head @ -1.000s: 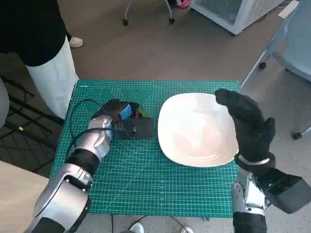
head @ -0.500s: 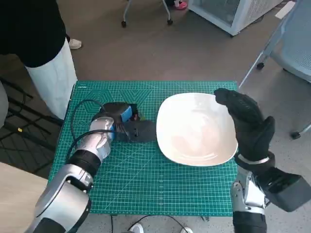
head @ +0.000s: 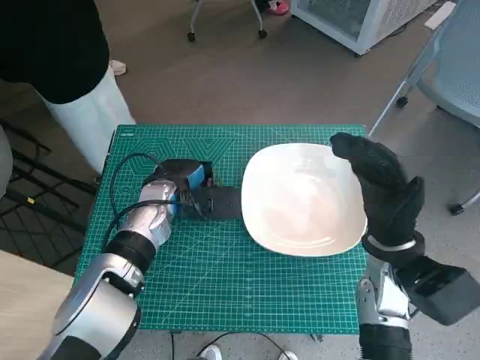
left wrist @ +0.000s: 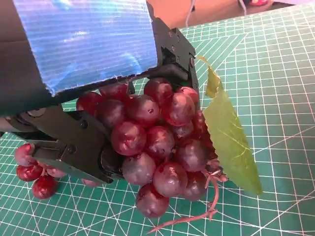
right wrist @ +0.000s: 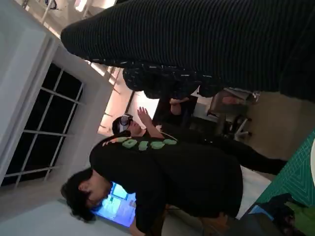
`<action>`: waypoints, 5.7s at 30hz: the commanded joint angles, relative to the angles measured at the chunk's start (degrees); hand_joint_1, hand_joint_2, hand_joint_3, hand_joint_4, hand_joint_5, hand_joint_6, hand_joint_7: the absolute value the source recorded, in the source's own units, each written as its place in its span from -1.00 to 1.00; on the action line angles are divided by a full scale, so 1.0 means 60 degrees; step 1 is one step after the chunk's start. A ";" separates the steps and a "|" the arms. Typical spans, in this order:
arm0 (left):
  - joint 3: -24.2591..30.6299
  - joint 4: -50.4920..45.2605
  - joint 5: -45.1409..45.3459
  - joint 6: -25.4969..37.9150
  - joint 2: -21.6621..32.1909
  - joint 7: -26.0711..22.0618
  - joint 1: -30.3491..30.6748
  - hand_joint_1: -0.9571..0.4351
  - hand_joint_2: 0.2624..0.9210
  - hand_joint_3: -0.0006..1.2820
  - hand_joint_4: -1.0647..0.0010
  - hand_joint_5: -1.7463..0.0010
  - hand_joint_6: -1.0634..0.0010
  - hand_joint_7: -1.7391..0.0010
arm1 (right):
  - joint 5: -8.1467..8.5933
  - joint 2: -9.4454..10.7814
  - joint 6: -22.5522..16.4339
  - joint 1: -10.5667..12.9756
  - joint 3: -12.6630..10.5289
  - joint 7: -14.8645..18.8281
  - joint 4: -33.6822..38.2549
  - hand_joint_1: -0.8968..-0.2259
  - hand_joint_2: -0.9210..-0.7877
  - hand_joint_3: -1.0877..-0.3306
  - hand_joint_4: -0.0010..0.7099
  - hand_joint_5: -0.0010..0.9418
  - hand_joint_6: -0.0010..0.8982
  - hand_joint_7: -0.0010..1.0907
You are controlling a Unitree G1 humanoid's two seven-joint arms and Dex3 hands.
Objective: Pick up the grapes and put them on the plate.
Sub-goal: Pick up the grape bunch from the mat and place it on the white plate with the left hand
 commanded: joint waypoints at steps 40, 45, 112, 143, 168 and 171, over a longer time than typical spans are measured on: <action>0.0116 -0.0685 -0.0108 0.0107 0.0409 -0.0454 0.0278 0.38 1.00 -0.64 0.02 -0.66 0.16 -0.43 | -0.0073 0.0077 0.0069 0.0016 0.0026 -0.0084 0.0200 0.24 -1.00 0.30 -0.20 -1.00 -0.97 0.00; 0.0258 -0.1692 -0.0124 0.0226 0.0712 -0.0612 0.0443 0.38 1.00 -0.68 0.02 -0.65 0.07 -0.37 | -0.0068 0.0079 0.0063 0.0017 0.0025 -0.0086 0.0207 0.24 -1.00 0.30 -0.20 -1.00 -0.98 0.00; 0.1362 -1.1164 0.0870 0.1532 0.0981 -0.2706 0.1764 0.38 1.00 -0.81 -0.10 -0.59 -0.21 -0.20 | 0.0282 0.0049 0.0121 -0.0009 -0.0076 0.0128 0.0153 0.25 -1.00 0.30 -0.18 -0.99 -0.99 0.04; 0.0349 -0.7768 0.0531 0.0315 -0.1282 -0.2883 -0.0890 0.38 1.00 -0.65 0.16 -0.76 -0.01 -0.32 | -0.0103 -0.0017 -0.0231 0.0602 -0.0443 -0.0396 -0.0264 0.29 -1.00 0.38 -0.15 -0.99 -0.81 -0.19; 0.0660 -0.7192 -0.0524 0.0104 -0.1607 -0.2993 -0.0468 0.66 0.92 -0.69 -0.03 -0.50 0.29 0.39 | -0.0258 -0.0021 -0.0359 0.0611 -0.0330 -0.0758 -0.0154 0.25 -1.00 0.39 -0.15 -1.00 -0.73 -0.32; 0.0704 -0.6996 -0.0813 -0.0028 -0.1650 -0.3025 -0.0383 0.37 0.83 -0.85 0.13 0.05 0.40 0.79 | -0.0206 -0.0009 -0.0334 0.0621 -0.0302 -0.0717 -0.0168 0.24 -1.00 0.39 -0.15 -1.00 -0.72 -0.33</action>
